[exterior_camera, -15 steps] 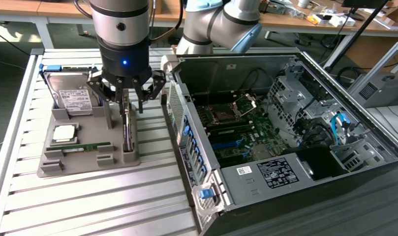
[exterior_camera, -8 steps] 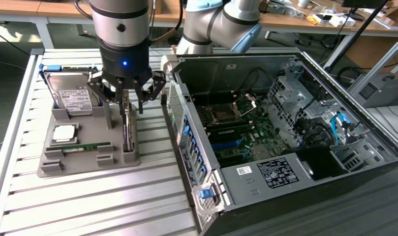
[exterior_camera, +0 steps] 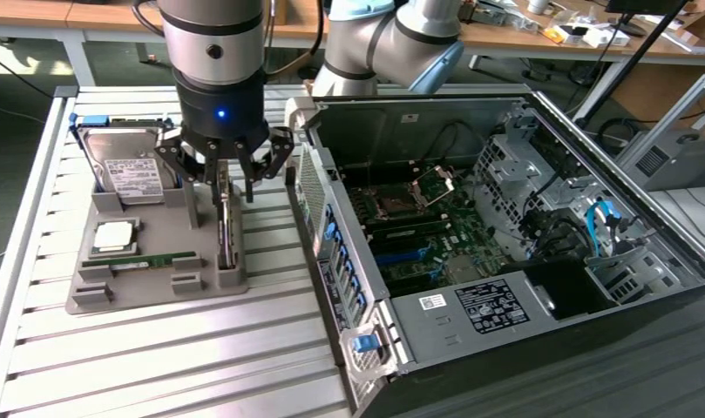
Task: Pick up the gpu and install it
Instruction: 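Pick up the gpu and move the gpu toward the slot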
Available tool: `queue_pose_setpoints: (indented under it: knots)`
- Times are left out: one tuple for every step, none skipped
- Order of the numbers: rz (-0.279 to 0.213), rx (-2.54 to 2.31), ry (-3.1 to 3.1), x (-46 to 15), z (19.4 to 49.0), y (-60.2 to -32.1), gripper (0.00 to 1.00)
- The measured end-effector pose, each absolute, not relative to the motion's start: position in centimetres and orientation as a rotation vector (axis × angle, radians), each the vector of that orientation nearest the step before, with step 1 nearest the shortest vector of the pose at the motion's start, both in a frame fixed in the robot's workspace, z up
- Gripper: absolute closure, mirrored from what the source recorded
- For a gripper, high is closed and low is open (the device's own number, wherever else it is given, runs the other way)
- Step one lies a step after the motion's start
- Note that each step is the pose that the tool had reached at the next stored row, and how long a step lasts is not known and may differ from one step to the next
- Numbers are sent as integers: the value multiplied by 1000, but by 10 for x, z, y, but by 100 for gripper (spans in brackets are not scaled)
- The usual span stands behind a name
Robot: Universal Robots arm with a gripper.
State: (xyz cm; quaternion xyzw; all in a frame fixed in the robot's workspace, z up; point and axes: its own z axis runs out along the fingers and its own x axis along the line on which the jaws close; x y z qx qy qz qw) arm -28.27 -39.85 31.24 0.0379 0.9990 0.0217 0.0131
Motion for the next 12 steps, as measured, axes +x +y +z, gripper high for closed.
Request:
queue_pose_setpoints:
  knots:
    - [68, 118, 3113, -283, 312, -399, 57]
    - [68, 118, 3112, -283, 312, -399, 57]
    - [68, 118, 3113, -283, 312, -399, 57]
    - [68, 118, 3112, -283, 312, -399, 57]
    - [68, 118, 3112, -283, 311, -399, 57]
    - [68, 118, 3112, -283, 311, -399, 57]
    - [68, 118, 3112, -283, 311, -399, 57]
    - [68, 118, 3113, -283, 311, -399, 57]
    - [68, 118, 3112, -283, 311, -399, 57]
    - [68, 118, 3112, -283, 310, -399, 57]
    - [68, 118, 3113, -283, 310, -399, 57]
    - [68, 118, 3112, -283, 310, -399, 57]
